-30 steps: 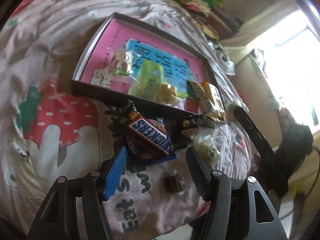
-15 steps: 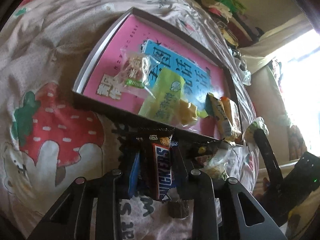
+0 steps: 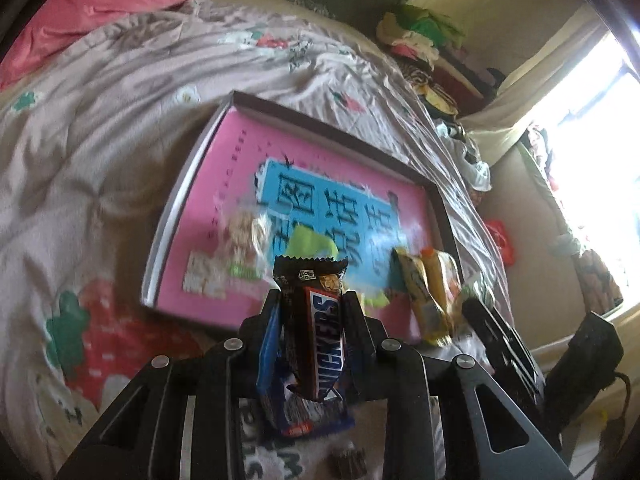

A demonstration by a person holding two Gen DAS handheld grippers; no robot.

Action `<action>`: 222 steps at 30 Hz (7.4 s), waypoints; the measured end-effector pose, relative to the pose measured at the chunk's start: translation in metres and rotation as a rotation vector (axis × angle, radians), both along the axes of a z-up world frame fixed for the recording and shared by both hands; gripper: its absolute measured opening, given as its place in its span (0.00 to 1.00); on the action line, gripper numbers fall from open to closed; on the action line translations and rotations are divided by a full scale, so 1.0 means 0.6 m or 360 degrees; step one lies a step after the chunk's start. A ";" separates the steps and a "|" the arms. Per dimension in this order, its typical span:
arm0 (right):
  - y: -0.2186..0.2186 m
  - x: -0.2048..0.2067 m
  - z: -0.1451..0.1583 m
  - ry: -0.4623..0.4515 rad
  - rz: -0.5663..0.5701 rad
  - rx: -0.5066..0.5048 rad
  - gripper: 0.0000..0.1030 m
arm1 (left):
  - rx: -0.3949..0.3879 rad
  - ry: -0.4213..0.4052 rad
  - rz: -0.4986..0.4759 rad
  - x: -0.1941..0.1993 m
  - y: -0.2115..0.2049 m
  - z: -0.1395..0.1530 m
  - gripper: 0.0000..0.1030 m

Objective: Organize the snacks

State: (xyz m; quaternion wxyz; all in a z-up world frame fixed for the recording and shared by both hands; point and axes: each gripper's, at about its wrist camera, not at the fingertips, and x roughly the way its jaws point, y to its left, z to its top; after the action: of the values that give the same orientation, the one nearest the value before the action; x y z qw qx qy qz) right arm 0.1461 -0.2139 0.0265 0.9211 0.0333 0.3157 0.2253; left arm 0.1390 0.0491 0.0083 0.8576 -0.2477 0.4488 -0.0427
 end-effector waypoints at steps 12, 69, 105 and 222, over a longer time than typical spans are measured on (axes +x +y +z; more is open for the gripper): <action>0.007 0.014 -0.018 0.0047 0.0013 -0.0032 0.34 | 0.0159 -0.0054 -0.0001 0.043 -0.008 -0.015 0.30; 0.000 0.003 -0.022 0.0078 -0.0018 -0.0053 0.50 | 0.0077 -0.0118 -0.0009 0.017 0.001 -0.008 0.59; -0.012 -0.025 0.000 0.0028 -0.0055 -0.0032 0.69 | 0.0079 -0.0176 -0.0109 -0.046 -0.016 0.023 0.77; 0.042 -0.084 -0.077 0.0267 0.0221 -0.0498 0.59 | 0.0257 0.0139 -0.0610 -0.127 -0.158 -0.095 0.34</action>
State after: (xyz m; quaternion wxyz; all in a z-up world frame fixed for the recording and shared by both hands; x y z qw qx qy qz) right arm 0.0959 -0.1885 -0.0198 0.8678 -0.1136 0.4241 0.2328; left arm 0.0628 -0.0459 -0.0489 0.8305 -0.0899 0.5264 -0.1582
